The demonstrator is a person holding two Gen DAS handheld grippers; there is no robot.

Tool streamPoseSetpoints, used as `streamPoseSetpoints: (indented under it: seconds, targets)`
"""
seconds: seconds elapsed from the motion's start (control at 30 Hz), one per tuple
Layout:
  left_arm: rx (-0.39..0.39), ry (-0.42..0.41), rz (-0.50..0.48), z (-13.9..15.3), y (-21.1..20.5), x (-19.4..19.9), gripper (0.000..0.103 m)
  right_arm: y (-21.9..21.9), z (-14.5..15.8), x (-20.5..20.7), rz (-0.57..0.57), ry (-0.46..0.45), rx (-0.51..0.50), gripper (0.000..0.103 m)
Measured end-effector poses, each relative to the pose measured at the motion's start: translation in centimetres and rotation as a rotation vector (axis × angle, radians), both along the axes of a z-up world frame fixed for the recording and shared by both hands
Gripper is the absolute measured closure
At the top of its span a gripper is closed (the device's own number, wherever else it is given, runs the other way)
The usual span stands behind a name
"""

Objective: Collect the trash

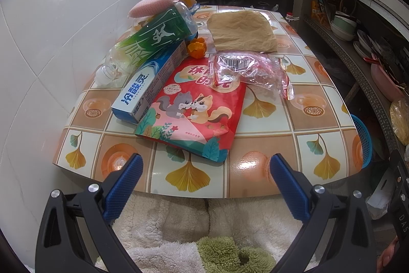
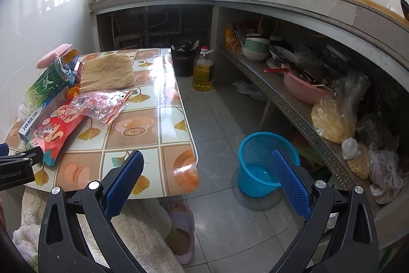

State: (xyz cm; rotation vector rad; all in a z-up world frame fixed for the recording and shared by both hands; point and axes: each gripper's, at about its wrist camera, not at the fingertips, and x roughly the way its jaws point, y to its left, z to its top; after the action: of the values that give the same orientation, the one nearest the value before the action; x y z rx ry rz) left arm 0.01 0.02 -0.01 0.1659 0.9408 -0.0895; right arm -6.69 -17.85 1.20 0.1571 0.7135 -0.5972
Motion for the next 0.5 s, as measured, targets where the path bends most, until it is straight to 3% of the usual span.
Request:
streamPoseSetpoints:
  seconds: [0.5]
  targets:
    - [0.000,0.001,0.000,0.00,0.00,0.00,0.006,0.05,0.05,0.10,0.000,-0.003,-0.001,0.008]
